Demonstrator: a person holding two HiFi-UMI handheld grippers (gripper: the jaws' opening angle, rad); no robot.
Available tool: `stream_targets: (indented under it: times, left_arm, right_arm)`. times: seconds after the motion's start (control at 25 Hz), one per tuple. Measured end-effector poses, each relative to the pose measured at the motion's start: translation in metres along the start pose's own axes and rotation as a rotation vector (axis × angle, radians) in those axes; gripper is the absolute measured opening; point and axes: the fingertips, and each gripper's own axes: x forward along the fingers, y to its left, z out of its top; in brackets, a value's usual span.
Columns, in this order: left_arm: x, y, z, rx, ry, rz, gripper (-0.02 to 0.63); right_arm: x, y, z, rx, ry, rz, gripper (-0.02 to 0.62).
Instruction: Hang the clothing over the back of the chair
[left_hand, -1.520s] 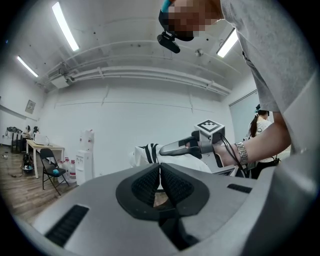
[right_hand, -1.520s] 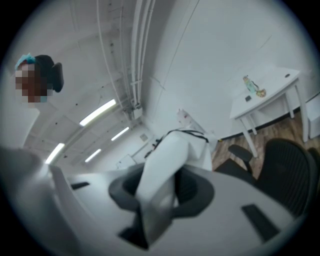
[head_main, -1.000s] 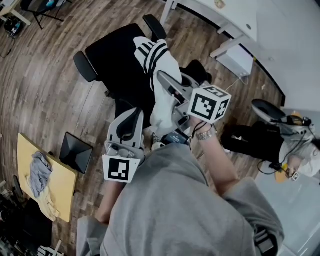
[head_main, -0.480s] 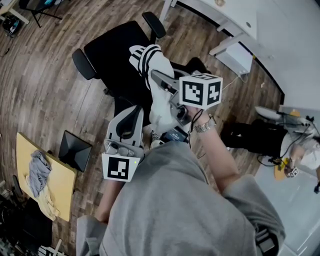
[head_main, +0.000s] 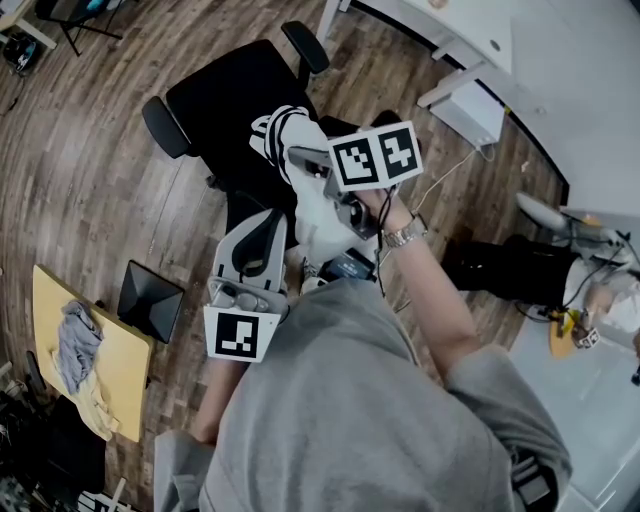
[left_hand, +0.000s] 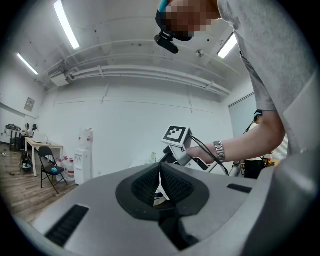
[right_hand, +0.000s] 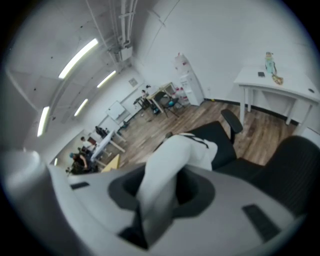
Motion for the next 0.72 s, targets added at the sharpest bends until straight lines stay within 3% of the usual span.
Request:
stream_targets:
  times: [0.32,0.72]
  left_arm:
    - [-0.005,-0.003,-0.003,-0.007,-0.001,0.008,0.041]
    - [-0.003,-0.008,-0.001,-0.007,-0.009,0.009,0.041]
  right_arm:
    - [0.02,0.003,-0.022,-0.086,0.187,-0.027,0.132]
    - [0.031,0.003,-0.033,-0.117,0.304,-0.026,0.132]
